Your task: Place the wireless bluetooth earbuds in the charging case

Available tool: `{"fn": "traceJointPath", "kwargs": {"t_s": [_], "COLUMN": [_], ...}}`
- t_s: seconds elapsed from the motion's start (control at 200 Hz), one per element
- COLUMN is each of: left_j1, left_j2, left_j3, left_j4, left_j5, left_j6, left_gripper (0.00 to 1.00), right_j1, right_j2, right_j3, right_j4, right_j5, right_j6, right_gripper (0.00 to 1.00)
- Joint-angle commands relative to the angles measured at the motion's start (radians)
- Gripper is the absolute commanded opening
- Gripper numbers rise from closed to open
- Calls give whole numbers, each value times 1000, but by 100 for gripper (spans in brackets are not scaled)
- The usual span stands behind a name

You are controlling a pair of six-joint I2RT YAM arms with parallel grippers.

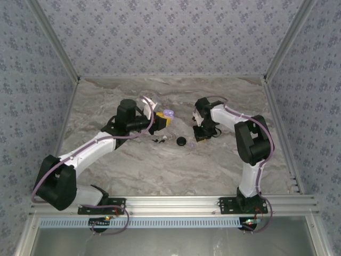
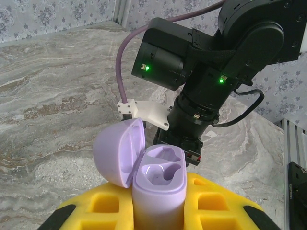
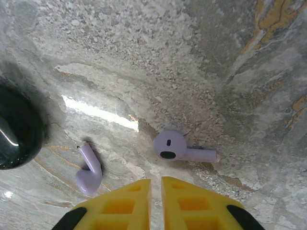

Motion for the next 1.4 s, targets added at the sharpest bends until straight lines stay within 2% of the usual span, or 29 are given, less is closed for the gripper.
{"fn": "traceJointPath", "kwargs": {"t_s": [0.0,0.335,0.685,0.969,1.164,1.394], "left_j1": [-4,-4,-5,-4,-3,-4], "left_j2": [-30,-30,-35,-37,-36,-37], "left_j3": [-6,-7,-7,-9,-5,-2], "left_j4": [8,1,-1,-4,-6,-3], "left_j5": [0,-6,-9,-14,-14,-10], "left_j6": [16,20,25,30,30,28], "left_gripper": [12,12,12,12,12,12], "right_j1": [7,7,8,8,8,-2], "right_j2": [5,46,66,84,22,0], "right_j3": [-7,25,76,118,107,114], "right_j4": [9,38,61,53,76,66], "right_j5": [-2,-3,70,69,23,61], "right_j6": [29,72,149,166,128,76], "right_gripper": [13,13,13,13,17,26]}}
